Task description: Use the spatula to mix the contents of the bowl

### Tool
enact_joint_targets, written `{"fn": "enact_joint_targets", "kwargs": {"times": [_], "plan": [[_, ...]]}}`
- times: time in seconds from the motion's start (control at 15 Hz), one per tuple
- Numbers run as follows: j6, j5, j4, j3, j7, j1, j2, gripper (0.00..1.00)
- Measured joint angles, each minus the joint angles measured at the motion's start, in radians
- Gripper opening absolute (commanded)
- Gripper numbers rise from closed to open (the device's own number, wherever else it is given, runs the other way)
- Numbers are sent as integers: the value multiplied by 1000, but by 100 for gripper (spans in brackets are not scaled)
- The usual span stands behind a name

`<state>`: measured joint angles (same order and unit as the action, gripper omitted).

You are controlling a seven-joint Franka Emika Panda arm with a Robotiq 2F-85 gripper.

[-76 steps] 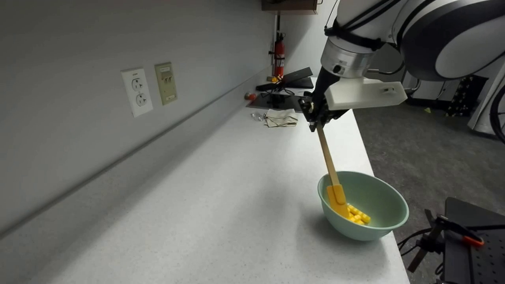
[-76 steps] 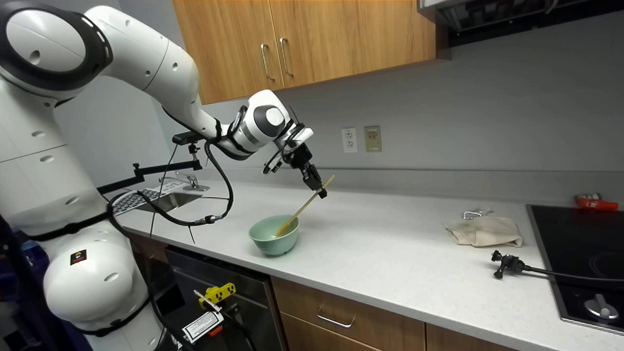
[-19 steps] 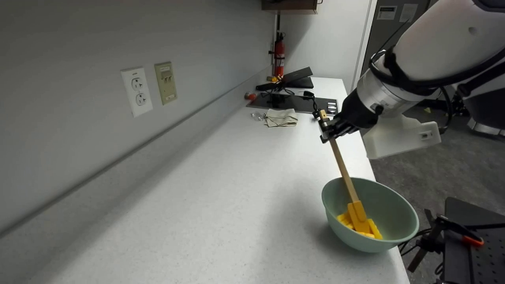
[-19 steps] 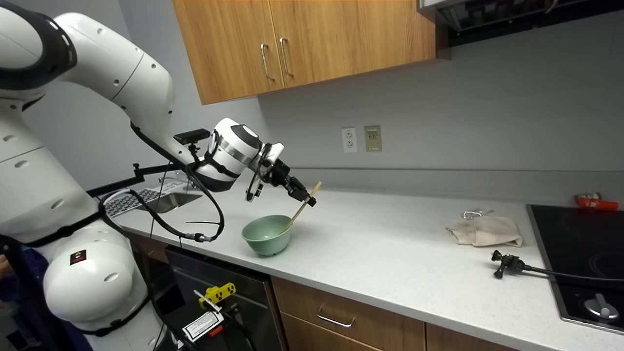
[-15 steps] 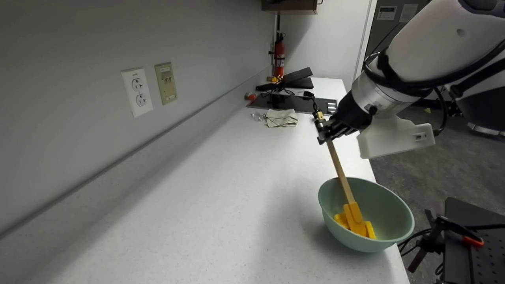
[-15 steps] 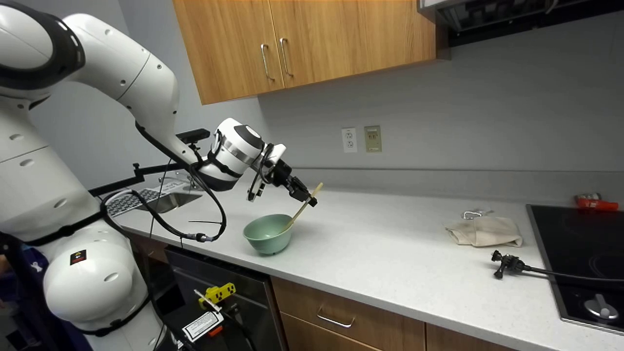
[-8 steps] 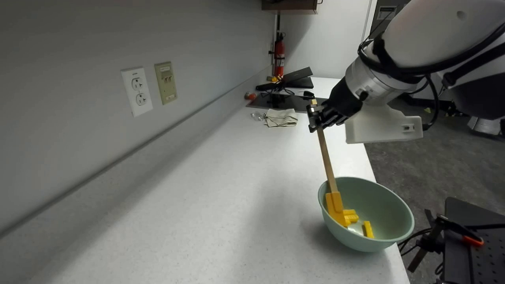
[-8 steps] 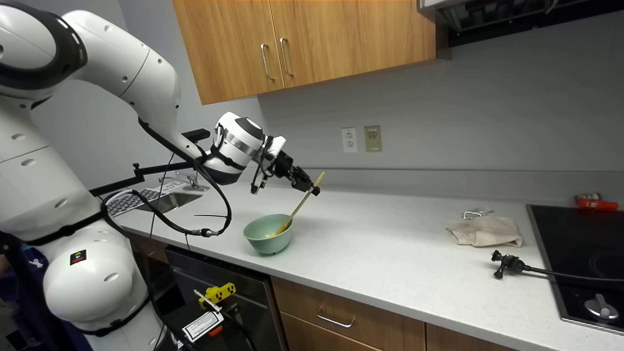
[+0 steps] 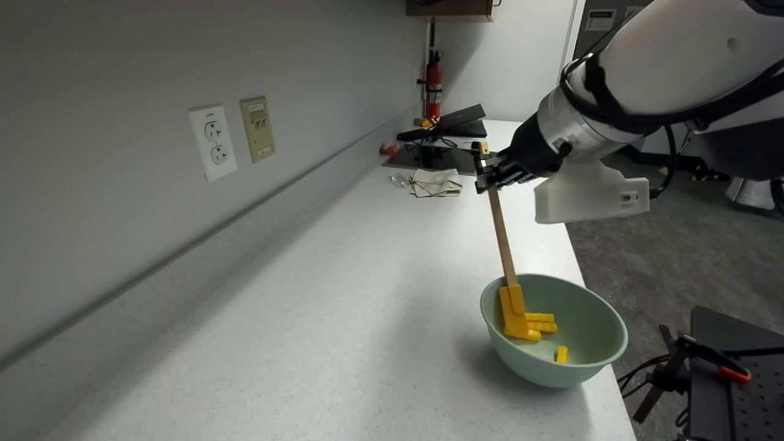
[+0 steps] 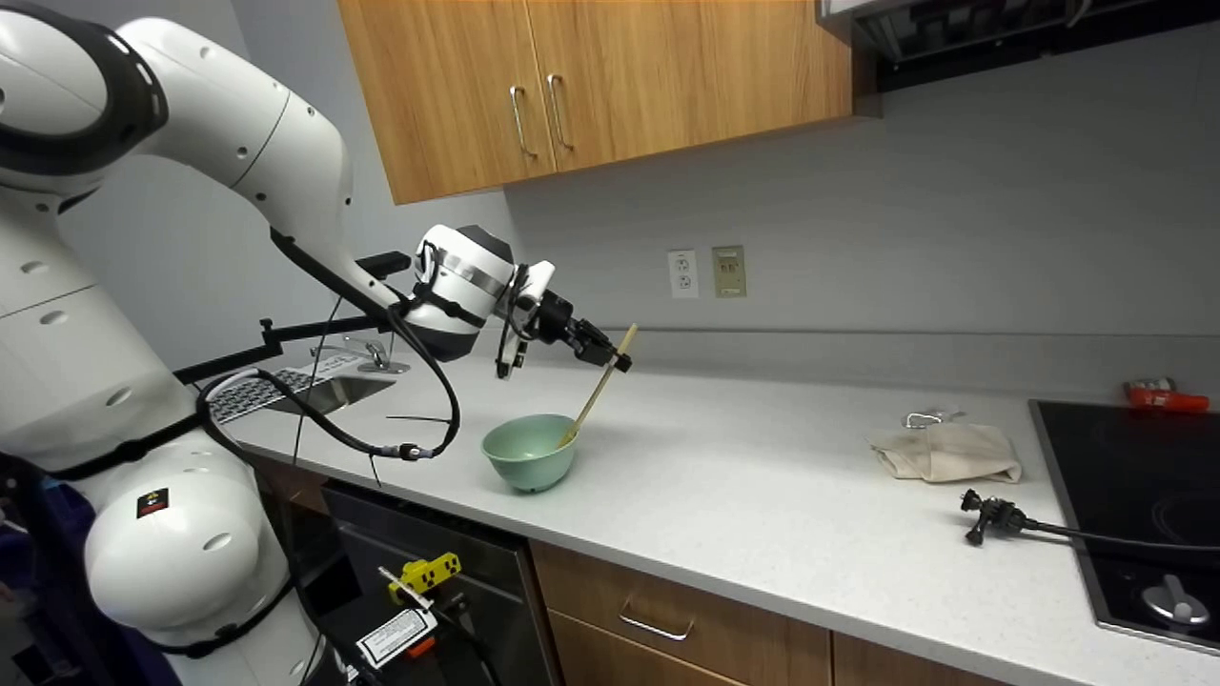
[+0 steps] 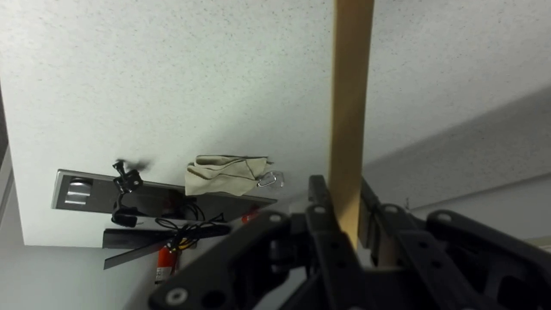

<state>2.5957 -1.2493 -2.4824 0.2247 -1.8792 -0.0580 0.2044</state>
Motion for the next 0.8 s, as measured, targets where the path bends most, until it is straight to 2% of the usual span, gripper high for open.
{"fn": "enact_joint_targets", "kwargs": {"times": [0.4, 0.8], "plan": [[-14, -9, -17, -6, 6, -15, 5, 4], [-14, 120, -36, -14, 60, -40, -4, 4]]}}
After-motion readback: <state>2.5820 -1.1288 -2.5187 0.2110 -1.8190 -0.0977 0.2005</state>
